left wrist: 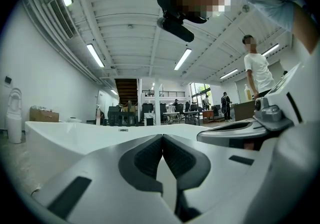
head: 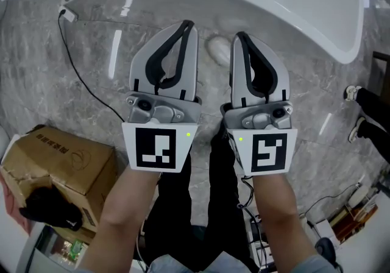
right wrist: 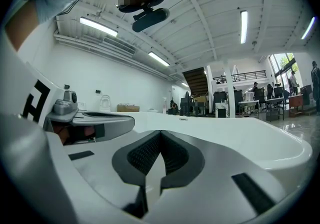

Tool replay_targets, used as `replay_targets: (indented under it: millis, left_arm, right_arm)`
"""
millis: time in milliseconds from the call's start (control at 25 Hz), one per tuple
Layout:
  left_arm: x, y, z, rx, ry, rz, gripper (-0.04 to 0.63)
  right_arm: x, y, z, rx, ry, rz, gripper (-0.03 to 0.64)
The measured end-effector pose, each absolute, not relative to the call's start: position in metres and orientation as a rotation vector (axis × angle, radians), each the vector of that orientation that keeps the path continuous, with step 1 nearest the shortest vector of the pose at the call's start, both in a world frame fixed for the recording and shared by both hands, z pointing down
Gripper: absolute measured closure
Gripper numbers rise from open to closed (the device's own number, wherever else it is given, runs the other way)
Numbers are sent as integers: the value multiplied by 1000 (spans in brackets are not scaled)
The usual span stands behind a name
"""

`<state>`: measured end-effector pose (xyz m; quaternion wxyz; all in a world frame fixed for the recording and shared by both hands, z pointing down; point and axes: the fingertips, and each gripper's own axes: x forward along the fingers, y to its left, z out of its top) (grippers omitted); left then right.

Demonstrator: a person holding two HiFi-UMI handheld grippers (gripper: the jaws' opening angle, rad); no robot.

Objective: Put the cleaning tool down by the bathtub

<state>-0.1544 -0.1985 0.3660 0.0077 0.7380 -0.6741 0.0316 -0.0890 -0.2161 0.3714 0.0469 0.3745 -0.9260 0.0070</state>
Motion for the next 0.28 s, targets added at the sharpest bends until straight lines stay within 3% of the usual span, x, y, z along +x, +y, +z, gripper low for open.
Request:
replay_targets:
  millis: [280]
  left_arm:
    - [-154,-195,373,2305,-2104,110,580]
  right_arm:
    - [-90,-215,376,1137,-2825,15,604]
